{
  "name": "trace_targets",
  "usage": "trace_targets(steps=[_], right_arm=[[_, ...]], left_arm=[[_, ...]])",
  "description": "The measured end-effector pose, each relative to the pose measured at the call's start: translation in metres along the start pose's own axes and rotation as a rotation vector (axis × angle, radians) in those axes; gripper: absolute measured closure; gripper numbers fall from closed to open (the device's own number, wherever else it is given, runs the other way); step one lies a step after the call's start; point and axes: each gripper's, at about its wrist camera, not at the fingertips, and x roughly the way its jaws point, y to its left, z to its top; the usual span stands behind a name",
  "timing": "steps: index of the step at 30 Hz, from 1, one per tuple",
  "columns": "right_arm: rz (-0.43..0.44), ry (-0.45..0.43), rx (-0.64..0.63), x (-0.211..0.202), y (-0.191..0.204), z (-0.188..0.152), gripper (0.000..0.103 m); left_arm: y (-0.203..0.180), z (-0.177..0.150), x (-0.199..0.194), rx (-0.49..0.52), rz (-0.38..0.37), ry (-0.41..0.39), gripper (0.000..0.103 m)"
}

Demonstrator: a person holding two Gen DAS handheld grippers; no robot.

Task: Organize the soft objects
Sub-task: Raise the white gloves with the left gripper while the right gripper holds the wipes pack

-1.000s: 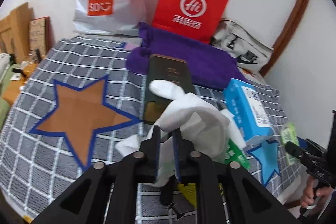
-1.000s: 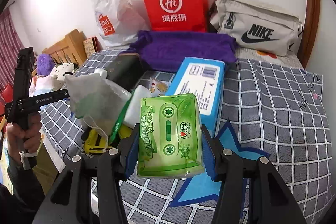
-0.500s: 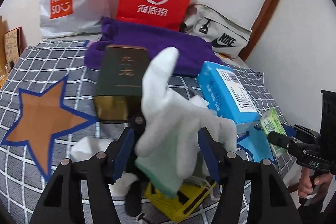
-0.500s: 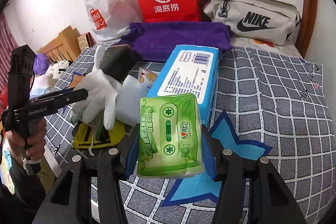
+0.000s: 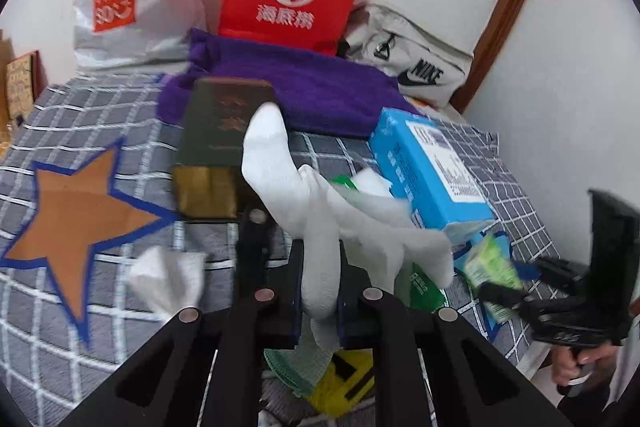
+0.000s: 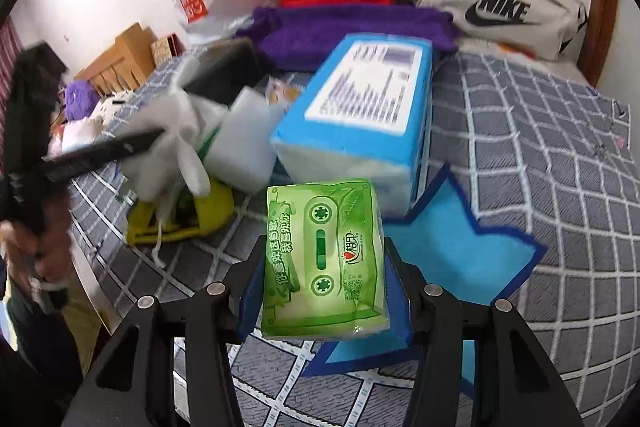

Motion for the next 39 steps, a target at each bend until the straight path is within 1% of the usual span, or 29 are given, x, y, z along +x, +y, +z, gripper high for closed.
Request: trace_targets(steps=[2, 6, 8, 9, 11, 14, 15, 16, 17, 19, 21, 22, 26, 28, 29, 30, 31, 32, 35, 39], right_arm=[[-0.009, 0.014, 0.003, 0.006, -0.001, -0.003, 0.051], [-0.018, 0.025, -0.004, 0.010, 0.001, -0.008, 0.051], [-0.010, 0.023, -0.008, 0.009, 0.003, -0.010, 0.051], [-0.014, 0.020, -0.013, 0.007, 0.004, -0.011, 0.051], [-0.011, 0.008, -0.018, 0.002, 0.006, -0.012, 0.051], [-0.002, -0.019, -0.019, -0.010, 0.006, -0.010, 0.051], [-0.004, -0.024, -0.019, -0.012, 0.007, -0.010, 0.051], [-0.007, -0.028, -0.018, -0.014, 0.006, -0.009, 0.051], [-0.009, -0.031, -0.017, -0.015, 0.006, -0.009, 0.051], [-0.011, -0.029, -0.015, -0.015, 0.006, -0.009, 0.051], [-0.014, -0.024, -0.015, -0.014, 0.006, -0.011, 0.051], [-0.014, -0.022, -0.014, -0.014, 0.005, -0.011, 0.051], [-0.013, -0.016, -0.016, -0.012, 0.006, -0.012, 0.051], [-0.013, -0.012, -0.018, -0.010, 0.007, -0.012, 0.051], [-0.014, -0.010, -0.017, -0.009, 0.007, -0.012, 0.051], [-0.015, -0.009, -0.014, -0.009, 0.006, -0.012, 0.051], [-0.015, -0.008, -0.013, -0.008, 0.006, -0.012, 0.051], [-0.016, -0.008, -0.012, -0.008, 0.005, -0.011, 0.051], [-0.020, -0.018, -0.013, -0.011, 0.005, -0.011, 0.051], [-0.020, -0.043, -0.008, -0.020, 0.004, -0.008, 0.051]], left_arm=[[0.004, 0.001, -0.015, 0.003, 0.035, -0.012, 0.091], [0.022, -0.004, -0.018, -0.032, 0.130, 0.029, 0.091], [0.031, -0.011, -0.009, -0.056, 0.142, 0.073, 0.091], [0.033, -0.013, -0.004, -0.064, 0.146, 0.082, 0.091], [0.034, -0.017, 0.002, -0.071, 0.150, 0.096, 0.091], [0.033, -0.017, 0.000, -0.063, 0.154, 0.097, 0.091], [0.032, -0.017, -0.001, -0.057, 0.153, 0.106, 0.087], [0.032, -0.018, -0.001, -0.056, 0.158, 0.111, 0.086], [0.032, -0.018, -0.002, -0.056, 0.173, 0.114, 0.079], [0.033, -0.018, -0.006, -0.055, 0.189, 0.095, 0.072], [0.035, -0.016, -0.009, -0.072, 0.190, 0.076, 0.053], [0.035, -0.015, -0.010, -0.079, 0.186, 0.066, 0.052], [0.033, -0.010, -0.006, -0.097, 0.165, 0.028, 0.052], [0.030, -0.009, 0.002, -0.089, 0.176, 0.027, 0.052], [0.029, -0.010, 0.007, -0.078, 0.190, 0.025, 0.055], [0.028, -0.010, 0.010, -0.070, 0.197, 0.027, 0.074], [0.027, -0.010, 0.014, -0.053, 0.192, 0.038, 0.084], [0.027, -0.011, 0.015, -0.046, 0.178, 0.043, 0.090], [0.028, -0.012, 0.001, -0.047, 0.171, 0.006, 0.092], [0.035, -0.006, -0.025, -0.079, 0.150, -0.053, 0.092]])
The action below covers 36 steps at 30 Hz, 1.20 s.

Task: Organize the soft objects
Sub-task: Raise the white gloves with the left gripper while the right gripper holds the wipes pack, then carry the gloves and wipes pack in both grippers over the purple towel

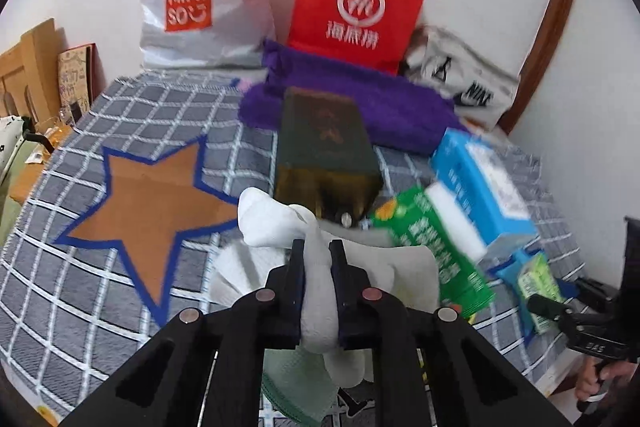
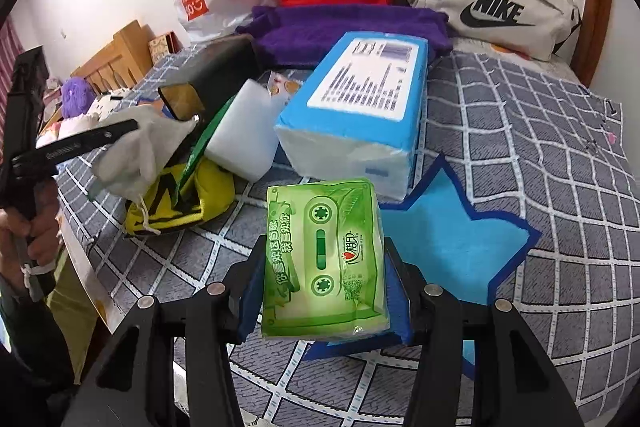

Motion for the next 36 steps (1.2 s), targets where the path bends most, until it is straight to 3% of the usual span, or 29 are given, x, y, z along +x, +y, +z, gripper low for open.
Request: trace_targets(steps=[4, 14, 16, 20, 27, 36], right_arm=[[0.008, -0.041, -0.008, -0.016, 0.001, 0.009, 0.051], [0.024, -0.101, -0.023, -0.038, 0.007, 0.029, 0.051], [0.030, -0.098, -0.027, -0.036, 0.009, 0.027, 0.051], [0.035, -0.068, -0.029, -0.026, 0.010, 0.020, 0.051], [0.030, -0.043, -0.017, -0.016, 0.007, 0.015, 0.051], [0.022, -0.080, -0.010, -0.030, 0.005, 0.030, 0.051]], left_arm=[[0.003, 0.009, -0.018, -0.015, -0.010, -0.034, 0.092], [-0.004, 0.031, -0.048, -0.071, -0.192, -0.070, 0.090], [-0.007, 0.028, -0.043, -0.051, -0.180, -0.053, 0.088], [0.000, 0.016, -0.022, -0.062, -0.080, 0.002, 0.087], [0.010, 0.007, -0.007, -0.078, -0.091, 0.018, 0.091], [0.008, 0.027, -0.036, -0.085, -0.140, -0.068, 0.092]])
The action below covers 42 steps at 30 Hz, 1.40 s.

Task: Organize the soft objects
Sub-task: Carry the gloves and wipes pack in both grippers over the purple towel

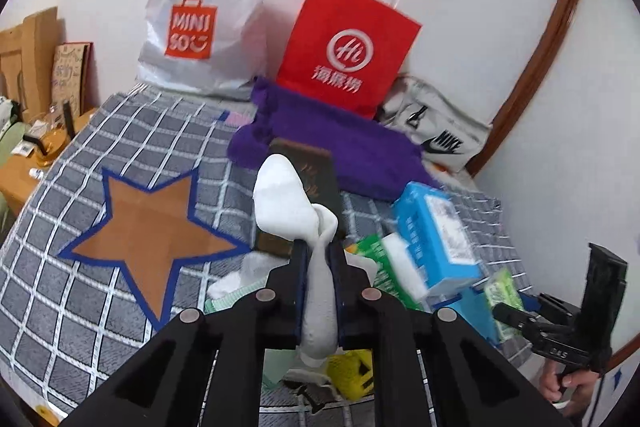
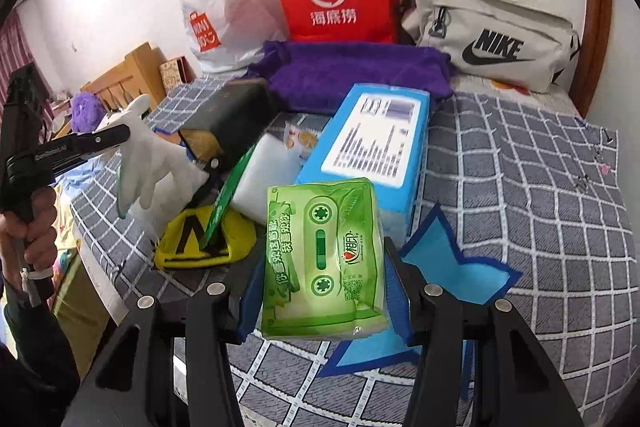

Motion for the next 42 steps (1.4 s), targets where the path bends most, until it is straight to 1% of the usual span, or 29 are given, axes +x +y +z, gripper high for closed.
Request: trace_targets(steps=[2, 6, 11, 13, 17, 20, 27, 34, 42], right_arm=[[-0.002, -0.015, 0.000, -0.004, -0.001, 0.007, 0.051], [-0.005, -0.041, 0.002, -0.009, -0.003, 0.019, 0.051], [-0.020, -0.059, -0.004, -0.012, -0.007, 0.036, 0.051], [-0.024, -0.066, -0.003, -0.013, -0.009, 0.043, 0.051], [-0.024, -0.083, -0.007, -0.012, -0.013, 0.059, 0.051], [-0.024, -0.091, -0.010, -0.008, -0.016, 0.073, 0.051], [-0.031, -0.099, -0.010, 0.008, -0.025, 0.107, 0.051], [-0.029, -0.102, -0.011, 0.025, -0.033, 0.136, 0.051], [-0.016, -0.090, -0.016, 0.055, -0.041, 0.164, 0.051]], left_arm=[[-0.005, 0.007, -0.005, 0.006, -0.011, -0.015, 0.092], [-0.018, 0.019, -0.007, 0.036, -0.003, -0.028, 0.092], [-0.031, 0.034, -0.004, 0.075, 0.050, -0.031, 0.092], [-0.035, 0.041, -0.003, 0.084, 0.055, -0.029, 0.092], [-0.043, 0.054, 0.004, 0.110, 0.092, -0.018, 0.092], [-0.047, 0.063, 0.012, 0.120, 0.110, -0.009, 0.092], [-0.041, 0.085, 0.038, 0.100, 0.144, 0.020, 0.092], [-0.035, 0.104, 0.064, 0.088, 0.154, 0.037, 0.092], [-0.036, 0.127, 0.097, 0.115, 0.165, 0.058, 0.092]])
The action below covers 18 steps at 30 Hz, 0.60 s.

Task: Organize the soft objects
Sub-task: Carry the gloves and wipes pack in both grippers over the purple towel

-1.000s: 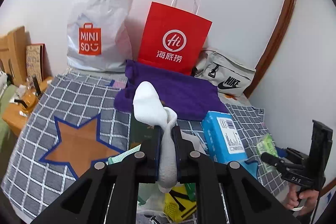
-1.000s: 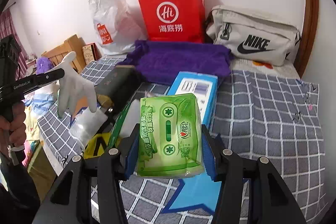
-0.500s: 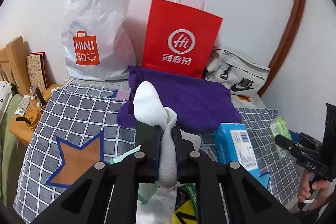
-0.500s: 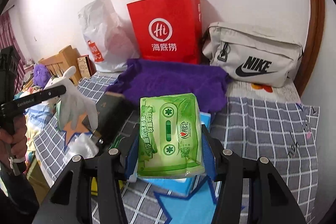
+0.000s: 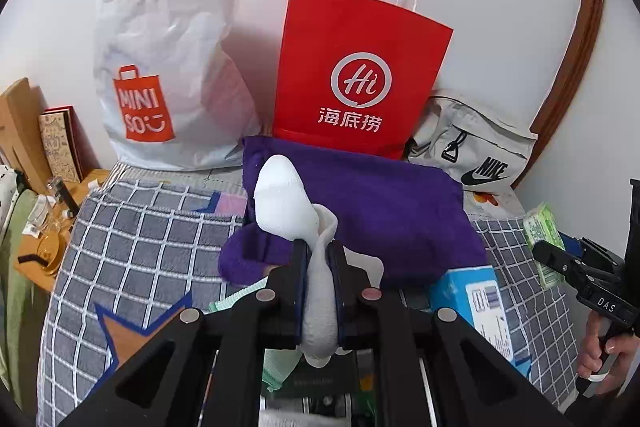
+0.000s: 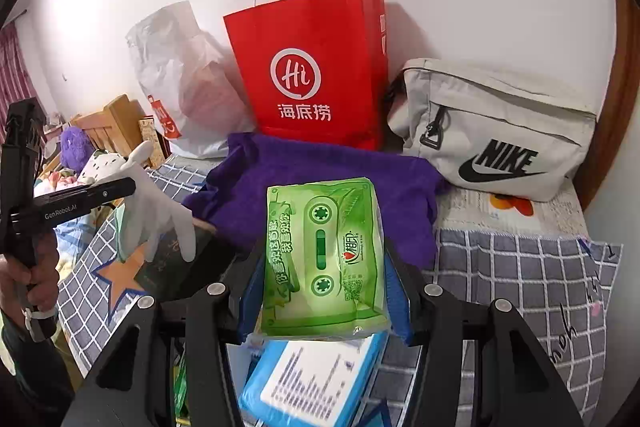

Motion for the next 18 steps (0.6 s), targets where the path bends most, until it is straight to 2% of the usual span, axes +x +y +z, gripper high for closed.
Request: trace_targets(steps=[18], right_arm=[[0.001, 0.056, -0.009, 0.075, -0.023, 0.051, 0.051]], left_arm=[[-0.005, 0.045, 0.078, 0.025, 0.035, 0.064, 0.092]])
